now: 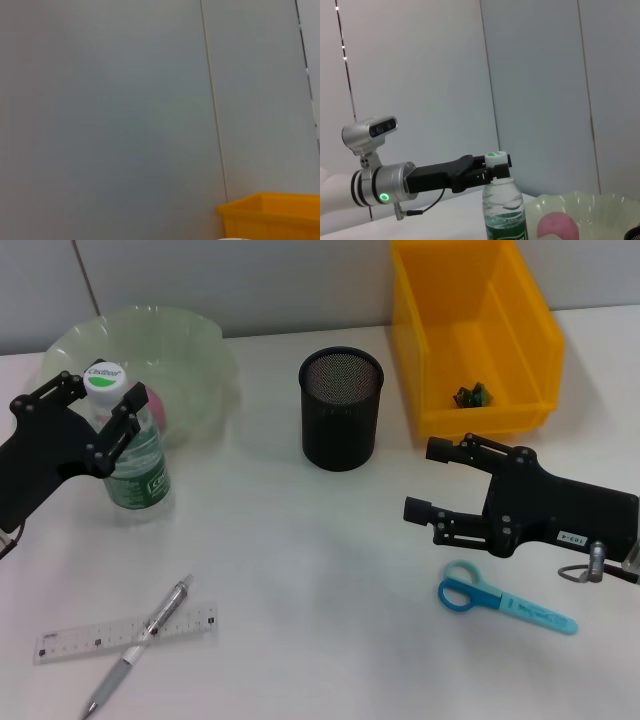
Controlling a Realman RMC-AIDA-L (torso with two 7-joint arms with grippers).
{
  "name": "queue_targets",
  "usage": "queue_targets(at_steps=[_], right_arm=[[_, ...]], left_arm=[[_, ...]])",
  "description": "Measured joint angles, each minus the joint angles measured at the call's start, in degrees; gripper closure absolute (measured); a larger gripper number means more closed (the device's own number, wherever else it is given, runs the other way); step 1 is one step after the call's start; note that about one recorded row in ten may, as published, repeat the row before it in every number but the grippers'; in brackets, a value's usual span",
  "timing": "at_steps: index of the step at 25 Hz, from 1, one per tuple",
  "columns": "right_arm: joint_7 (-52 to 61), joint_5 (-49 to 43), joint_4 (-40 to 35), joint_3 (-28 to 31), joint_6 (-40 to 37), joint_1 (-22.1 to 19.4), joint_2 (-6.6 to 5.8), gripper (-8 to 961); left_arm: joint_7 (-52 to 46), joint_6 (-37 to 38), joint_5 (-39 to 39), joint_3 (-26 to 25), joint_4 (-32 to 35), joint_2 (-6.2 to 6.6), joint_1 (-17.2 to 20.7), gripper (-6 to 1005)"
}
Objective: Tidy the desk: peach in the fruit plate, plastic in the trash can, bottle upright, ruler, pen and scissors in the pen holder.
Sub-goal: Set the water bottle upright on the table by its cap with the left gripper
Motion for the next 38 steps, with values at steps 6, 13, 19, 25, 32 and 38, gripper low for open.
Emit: queue_targets(at_steps=[6, 13, 19, 25, 32, 38], right_arm=[[0.1, 0.0, 0.0, -0.3, 0.1, 0.1, 0.0, 129], [0.4, 0.0, 0.0, -0.4, 0.1, 0.2, 0.04, 128], [0.4, -0.6, 0.0, -0.4, 0.1, 0.3, 0.08, 128], [0.4, -0.7, 0.0, -0.5, 0.1, 0.4, 0.13, 128], [0.5, -1.4, 0.0, -0.5, -0.1, 0.4, 0.18, 128], [0.7, -1.3, -0.1, 0.2, -0.2, 0.1, 0.16, 128]], left_arm=[[0.1, -1.1, 0.0, -0.1, -0.2, -0.09, -0.1, 556], [-0.5, -1.4, -0.5, -0.3, -1.3, -0.18, -0.2, 536], [-0.1, -1.1, -1.0, -0.6, -2.2, -0.13, -0.3, 516], [-0.6, 0.7, -3.5, -0.6, -2.3, -0.16, 0.3, 496], [-1.5, 2.1, -4.3, -0.3, -2.3, -0.03, 0.6, 364], [-2.1, 6.1, -4.3, -0.1, -1.8, 0.2, 2.5, 201]])
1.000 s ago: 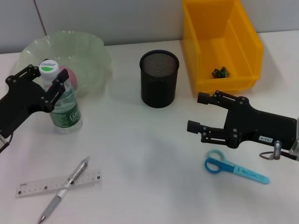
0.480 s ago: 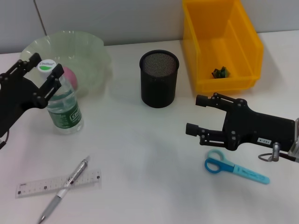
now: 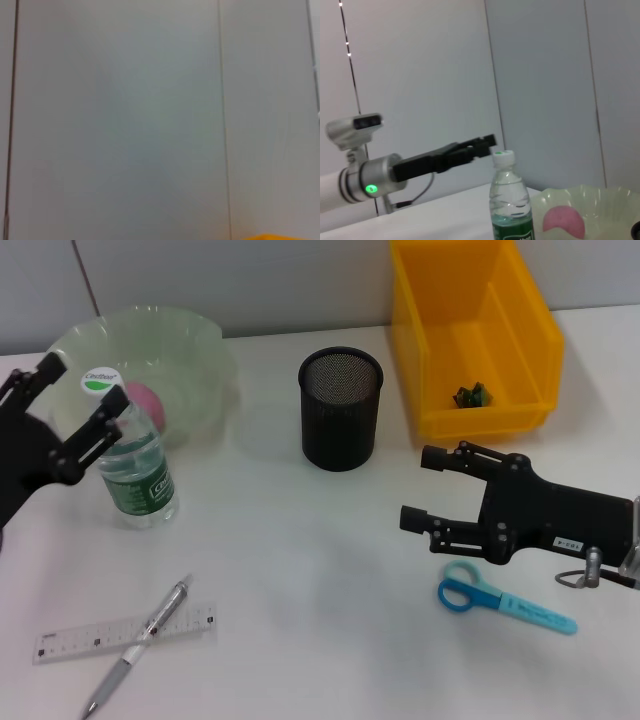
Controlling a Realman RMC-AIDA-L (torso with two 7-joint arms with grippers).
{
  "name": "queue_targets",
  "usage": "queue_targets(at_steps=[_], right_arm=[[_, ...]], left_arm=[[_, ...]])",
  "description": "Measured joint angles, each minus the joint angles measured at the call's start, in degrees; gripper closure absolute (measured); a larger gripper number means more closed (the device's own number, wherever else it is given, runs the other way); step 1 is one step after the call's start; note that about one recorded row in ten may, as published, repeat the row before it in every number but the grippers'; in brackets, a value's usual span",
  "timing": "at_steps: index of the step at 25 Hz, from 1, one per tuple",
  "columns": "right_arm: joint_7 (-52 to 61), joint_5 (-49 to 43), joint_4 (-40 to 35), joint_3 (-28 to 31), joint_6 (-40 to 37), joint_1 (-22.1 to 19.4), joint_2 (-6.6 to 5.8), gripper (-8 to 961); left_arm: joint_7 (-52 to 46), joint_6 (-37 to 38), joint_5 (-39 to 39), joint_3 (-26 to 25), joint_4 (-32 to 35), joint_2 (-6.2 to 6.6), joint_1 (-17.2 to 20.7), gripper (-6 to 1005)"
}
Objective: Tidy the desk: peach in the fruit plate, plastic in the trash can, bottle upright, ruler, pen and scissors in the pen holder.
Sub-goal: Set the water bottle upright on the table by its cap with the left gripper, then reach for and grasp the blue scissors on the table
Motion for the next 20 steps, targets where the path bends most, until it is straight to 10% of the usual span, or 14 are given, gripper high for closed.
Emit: queue_targets(at_steps=[13, 20], right_arm=[[11.9, -2.1, -5.6, 1.1, -0.3, -0.3, -1.24, 130], [56.6, -30.4, -37.3, 1.5, -3.4, 1.4, -0.89, 133]], left_arm=[[-1.6, 11.1, 8.3, 3.8, 10.0, 0.74, 11.8, 201], [-2.4, 12.8, 10.7, 3.9, 10.1, 1.35, 12.3, 201]])
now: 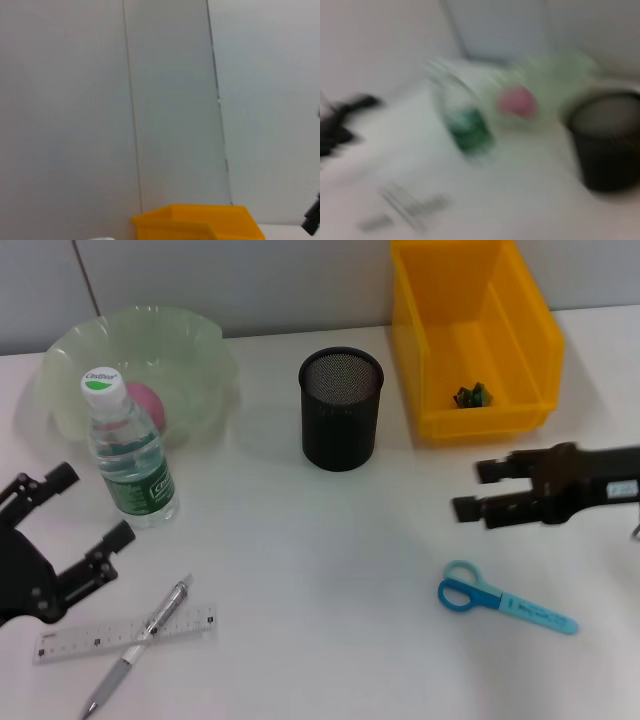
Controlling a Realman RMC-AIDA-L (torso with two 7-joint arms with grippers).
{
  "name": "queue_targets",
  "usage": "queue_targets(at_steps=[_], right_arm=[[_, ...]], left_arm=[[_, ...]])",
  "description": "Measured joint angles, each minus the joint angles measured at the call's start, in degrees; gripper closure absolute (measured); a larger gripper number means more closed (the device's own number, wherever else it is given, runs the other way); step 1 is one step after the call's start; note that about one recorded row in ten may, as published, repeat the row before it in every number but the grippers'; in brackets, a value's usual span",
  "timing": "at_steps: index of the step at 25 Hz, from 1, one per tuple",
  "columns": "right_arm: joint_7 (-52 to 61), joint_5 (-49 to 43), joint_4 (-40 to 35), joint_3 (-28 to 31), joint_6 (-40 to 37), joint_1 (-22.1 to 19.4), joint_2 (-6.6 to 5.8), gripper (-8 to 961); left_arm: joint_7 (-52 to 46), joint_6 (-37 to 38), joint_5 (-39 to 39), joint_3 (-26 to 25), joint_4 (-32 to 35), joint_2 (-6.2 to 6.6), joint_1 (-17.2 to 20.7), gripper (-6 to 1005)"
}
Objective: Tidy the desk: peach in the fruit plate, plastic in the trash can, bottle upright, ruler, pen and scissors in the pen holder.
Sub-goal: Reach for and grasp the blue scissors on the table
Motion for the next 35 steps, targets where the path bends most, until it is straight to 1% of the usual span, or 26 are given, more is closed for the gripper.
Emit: queue_targets(at_steps=[1, 2, 4, 5, 6, 9, 10, 11, 13, 14, 15, 16, 19, 20, 21, 24, 25, 26, 29, 30, 32, 35], right_arm=[[0.0, 0.0, 0.0, 0.0, 0.0, 0.0, 0.0, 133], [7.7, -6.6, -5.4, -0.2, -1.6, 1.2, 0.16, 133], [16.2, -13.7, -10.7, -0.5, -5.2, 3.3, 0.16, 134], [22.4, -19.8, -15.3, -0.9, -11.4, 6.4, 0.06, 134], [22.4, -19.8, -15.3, -0.9, -11.4, 6.4, 0.06, 135], [25.2, -27.2, -17.5, -1.5, -16.5, 10.5, 0.2, 138], [25.6, -32.0, -17.4, -2.7, -18.7, 12.8, 0.59, 140], [25.6, -32.0, -17.4, -2.7, -18.7, 12.8, 0.59, 142], [25.6, -34.3, -16.7, -4.6, -19.7, 14.2, 0.75, 145], [25.4, -35.0, -16.5, -6.2, -19.7, 14.6, 0.76, 147], [24.2, -35.9, -16.5, -9.6, -18.8, 14.8, 0.78, 148], [24.2, -35.9, -16.5, -9.6, -18.8, 14.8, 0.78, 150], [22.0, -36.7, -16.9, -15.0, -17.6, 14.3, 0.78, 155], [20.5, -37.9, -16.7, -19.4, -16.7, 13.9, 0.81, 157], [20.5, -37.9, -16.7, -19.4, -16.7, 13.9, 0.81, 158], [19.8, -39.2, -16.2, -25.8, -13.6, 12.9, 0.89, 164], [19.9, -40.0, -15.9, -29.2, -11.9, 12.4, 0.93, 165], [19.9, -40.0, -15.9, -29.2, -11.9, 12.4, 0.93, 167], [20.7, -41.0, -14.5, -32.3, -9.7, 12.2, 1.05, 172], [21.5, -40.8, -12.7, -33.0, -8.3, 12.3, 1.14, 174], [22.2, -40.4, -11.6, -33.1, -7.9, 12.5, 1.16, 177], [25.6, -39.8, -8.8, -34.0, -5.8, 13.1, 1.18, 182]], left_arm=[[0.0, 0.0, 0.7, 0.0, 0.0, 0.05, 0.0, 201], [-0.3, 0.0, 2.3, 0.0, 0.0, 0.16, -0.2, 201], [-0.6, 0.0, 3.8, 0.0, 0.0, 0.26, -0.2, 201], [-0.6, 0.0, 3.8, 0.0, 0.0, 0.26, -0.2, 201], [-0.7, 0.0, 4.2, 0.0, 0.1, 0.27, -0.2, 201], [-0.7, 0.0, 5.5, -0.2, 0.0, 0.27, 0.1, 201], [-0.7, 0.0, 5.5, -0.2, 0.0, 0.27, 0.1, 201], [-0.7, 0.0, 5.5, -0.2, 0.0, 0.27, 0.1, 201], [-0.6, -0.2, 5.7, -0.3, -0.3, 0.24, 0.2, 201], [-0.6, -0.3, 5.7, -0.3, -0.3, 0.22, 0.2, 201], [-0.7, -0.3, 5.7, -0.2, -0.4, 0.19, 0.2, 201], [-0.7, -0.3, 5.7, -0.2, -0.4, 0.19, 0.2, 201], [-0.7, -0.3, 5.7, -0.1, -0.4, 0.07, 0.3, 201], [-0.7, -0.3, 5.7, -0.1, -0.4, 0.04, 0.3, 200], [-0.7, -0.3, 5.7, -0.1, -0.4, 0.0, 0.3, 200], [-0.7, -0.1, 5.7, 0.0, -0.4, -0.09, 0.3, 200], [-0.7, 0.0, 5.7, 0.0, -0.4, -0.12, 0.3, 200], [-0.7, 0.0, 5.7, 0.0, -0.4, -0.12, 0.3, 200], [-0.6, 0.0, 5.6, 0.0, -0.4, -0.2, 0.3, 200], [-0.6, 0.0, 5.6, 0.0, -0.4, -0.2, 0.3, 200], [-0.6, 0.0, 5.6, 0.0, -0.4, -0.2, 0.3, 200], [-0.7, -0.3, 5.7, 0.0, -0.4, -0.57, 0.0, 200]])
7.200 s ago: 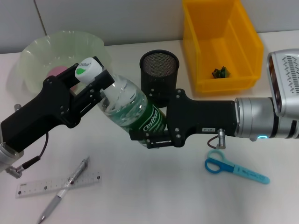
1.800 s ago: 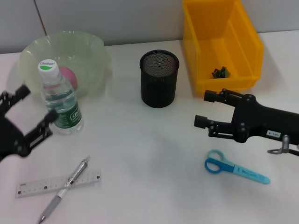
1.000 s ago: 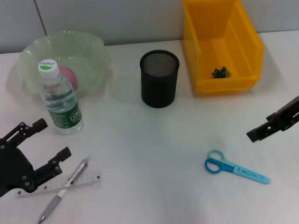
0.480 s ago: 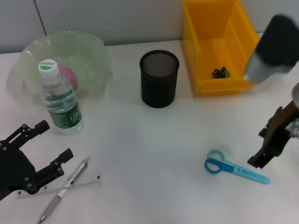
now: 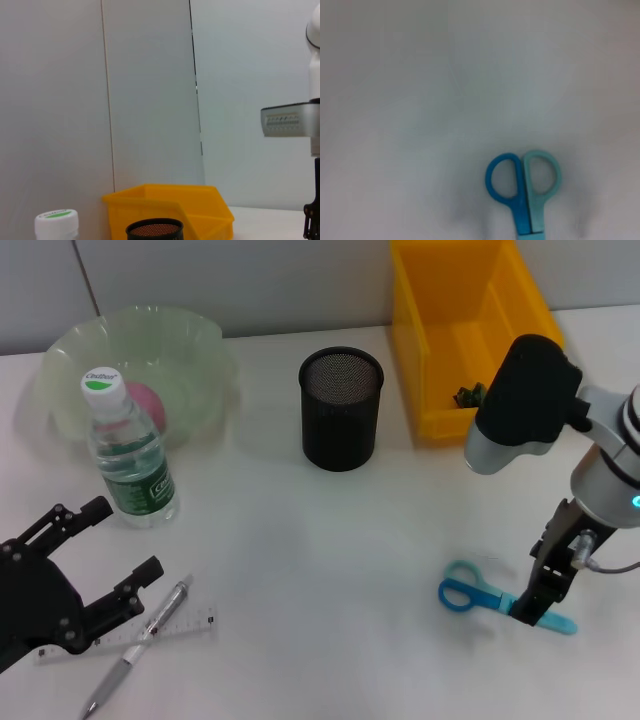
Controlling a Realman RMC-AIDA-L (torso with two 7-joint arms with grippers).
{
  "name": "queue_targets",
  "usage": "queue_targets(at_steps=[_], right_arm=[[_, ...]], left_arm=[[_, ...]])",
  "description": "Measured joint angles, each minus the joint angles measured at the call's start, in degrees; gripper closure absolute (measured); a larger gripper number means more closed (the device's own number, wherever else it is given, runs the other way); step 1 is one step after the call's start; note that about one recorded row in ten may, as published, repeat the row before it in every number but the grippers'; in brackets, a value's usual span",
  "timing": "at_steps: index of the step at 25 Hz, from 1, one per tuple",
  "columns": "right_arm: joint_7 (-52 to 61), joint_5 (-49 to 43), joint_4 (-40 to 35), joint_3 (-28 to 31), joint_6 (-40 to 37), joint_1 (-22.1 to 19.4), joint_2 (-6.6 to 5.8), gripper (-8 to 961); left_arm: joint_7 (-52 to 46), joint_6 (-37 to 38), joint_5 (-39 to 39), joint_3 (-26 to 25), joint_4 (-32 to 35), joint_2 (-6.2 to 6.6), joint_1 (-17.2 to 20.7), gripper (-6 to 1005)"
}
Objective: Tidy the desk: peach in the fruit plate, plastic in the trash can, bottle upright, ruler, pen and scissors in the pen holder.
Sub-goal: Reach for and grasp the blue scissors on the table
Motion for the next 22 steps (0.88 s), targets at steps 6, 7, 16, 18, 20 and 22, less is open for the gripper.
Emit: queue_targets(at_steps=[6, 7, 16, 18, 20, 22], right_arm=[[2.1, -0.1, 1.5, -0.1, 1.4, 0.2, 0.0, 192], [2.2, -0.1, 2.0, -0.1, 1.7, 0.3, 0.0, 194], [2.6, 0.2, 3.9, -2.0, 2.9, 1.0, 0.23, 209], [2.7, 0.3, 4.5, -2.6, 3.3, 1.2, 0.23, 212], [2.9, 0.5, 5.9, -3.0, 3.8, 1.9, 0.23, 215], [3.0, 0.7, 6.3, -3.0, 3.8, 2.1, 0.23, 219]], left_arm=[[0.0, -0.2, 0.1, -0.1, 0.0, -0.09, -0.3, 200], [0.0, -0.2, 0.1, -0.1, 0.0, -0.09, -0.3, 200], [0.0, -0.6, 0.2, -0.2, 0.0, -0.22, -1.2, 200], [0.1, -0.7, 0.2, -0.3, 0.0, -0.22, -1.2, 200], [0.4, -0.7, 0.2, -0.4, 0.0, -0.21, -1.3, 200], [0.5, -0.7, 0.2, -0.5, 0.0, -0.21, -1.3, 200]])
